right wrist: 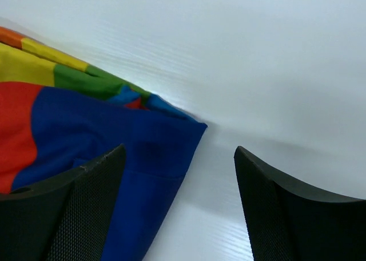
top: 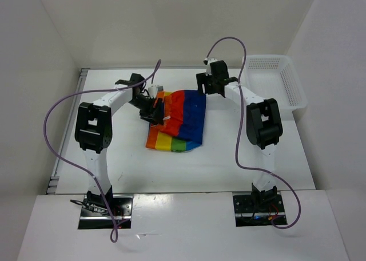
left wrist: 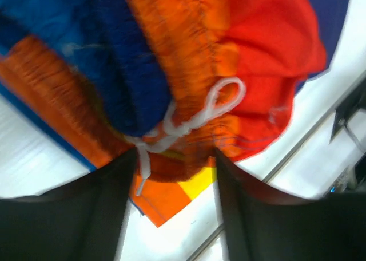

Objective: Fold and stack the shorts
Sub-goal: Fold the shorts

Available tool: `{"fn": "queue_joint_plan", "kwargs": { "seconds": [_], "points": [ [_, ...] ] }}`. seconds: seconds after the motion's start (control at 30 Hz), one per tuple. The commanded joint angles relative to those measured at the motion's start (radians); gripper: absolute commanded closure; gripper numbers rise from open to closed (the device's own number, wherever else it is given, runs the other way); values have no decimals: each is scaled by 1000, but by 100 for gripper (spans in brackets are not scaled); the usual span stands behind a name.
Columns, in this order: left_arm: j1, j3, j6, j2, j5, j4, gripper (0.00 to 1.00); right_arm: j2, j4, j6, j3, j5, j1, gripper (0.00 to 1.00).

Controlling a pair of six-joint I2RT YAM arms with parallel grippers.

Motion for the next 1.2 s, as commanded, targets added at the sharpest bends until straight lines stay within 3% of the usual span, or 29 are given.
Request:
{"fn": "queue_joint_plan", "kwargs": {
  "seconds": [0.0,0.07,0.1,0.17,0.2,0.33,0.47,0.57,0.73,0.9,1.07,1.17],
  "points": [
    [-20,-1,10,33,80,-17,42,-58,-19,101,-29,-98,-3,18],
    [-29,-1,10,75,114,-39,54,-48,-19,121,-41,-98,-13,17],
    [-29,-15,10,85,114,-39,70,-48,-19,121,-41,-98,-13,17],
    [-29,-15,10,76,114,-39,83,-38,-19,121,-50,-98,-22,17],
    [-20,-15,10,57,114,-39,100,-38,-19,121,-50,-98,-22,17],
    [2,28,10,-22,85,-51,100,-29,-19,142,-60,-119,-22,17],
    [29,22,10,-211,94,-80,100,-48,-19,143,-81,-119,-22,17],
    [40,-75,10,-229,42,-91,100,-58,-10,152,-90,-131,-22,17],
    [40,-338,10,-238,-6,77,100,-58,-10,152,-99,-142,-22,17],
    [83,-391,10,-220,-42,174,100,-48,0,141,-90,-190,-22,17],
    [111,-400,10,-188,-66,165,82,-58,9,130,-99,-227,-13,17],
    [120,-385,10,-209,-66,154,58,-67,9,130,-90,-227,-3,17]
  ]
}}
